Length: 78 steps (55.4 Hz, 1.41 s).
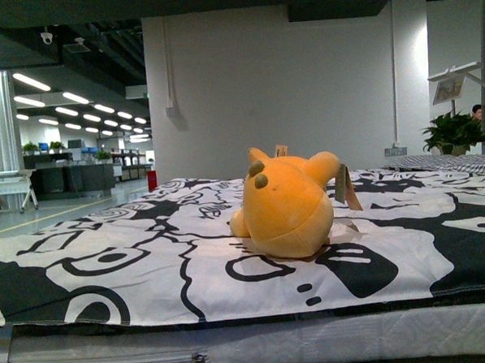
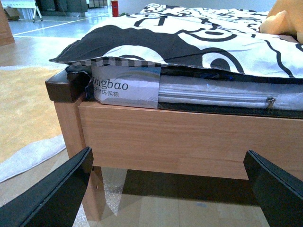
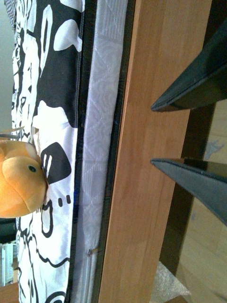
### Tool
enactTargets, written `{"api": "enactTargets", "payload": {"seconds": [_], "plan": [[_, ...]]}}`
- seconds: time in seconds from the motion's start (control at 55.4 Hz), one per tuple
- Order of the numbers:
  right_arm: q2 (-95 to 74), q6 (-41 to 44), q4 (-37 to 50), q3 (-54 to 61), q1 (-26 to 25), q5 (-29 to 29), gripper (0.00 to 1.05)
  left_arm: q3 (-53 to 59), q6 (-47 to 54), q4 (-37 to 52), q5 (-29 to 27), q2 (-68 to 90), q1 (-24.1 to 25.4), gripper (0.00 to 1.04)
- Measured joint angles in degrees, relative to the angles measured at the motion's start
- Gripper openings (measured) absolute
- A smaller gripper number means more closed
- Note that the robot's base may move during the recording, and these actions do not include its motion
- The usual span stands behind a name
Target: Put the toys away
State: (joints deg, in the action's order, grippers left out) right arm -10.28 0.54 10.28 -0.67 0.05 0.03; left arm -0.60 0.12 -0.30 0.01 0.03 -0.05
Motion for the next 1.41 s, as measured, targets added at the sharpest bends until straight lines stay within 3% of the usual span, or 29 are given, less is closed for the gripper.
{"api": "enactTargets", "payload": {"seconds": [0.108, 0.325, 0.848, 1.407], "plan": [[7.8, 0.0, -9.2, 0.0, 0.0, 0.0, 0.14, 0.0, 0.0, 0.0, 0.0, 0.0, 0.0, 0.99], [9.8, 0.0, -10.1, 0.0, 0.0, 0.0, 0.16, 0.0, 0.0, 0.0, 0.0, 0.0, 0.0, 0.99], [9.9, -0.1, -10.2, 0.0, 0.0, 0.0, 1.05, 0.0, 0.0, 0.0, 0.0, 0.0, 0.0, 0.99], [9.9, -0.3, -10.2, 0.0, 0.0, 0.0, 1.04, 0.0, 0.0, 0.0, 0.0, 0.0, 0.0, 0.99]]}}
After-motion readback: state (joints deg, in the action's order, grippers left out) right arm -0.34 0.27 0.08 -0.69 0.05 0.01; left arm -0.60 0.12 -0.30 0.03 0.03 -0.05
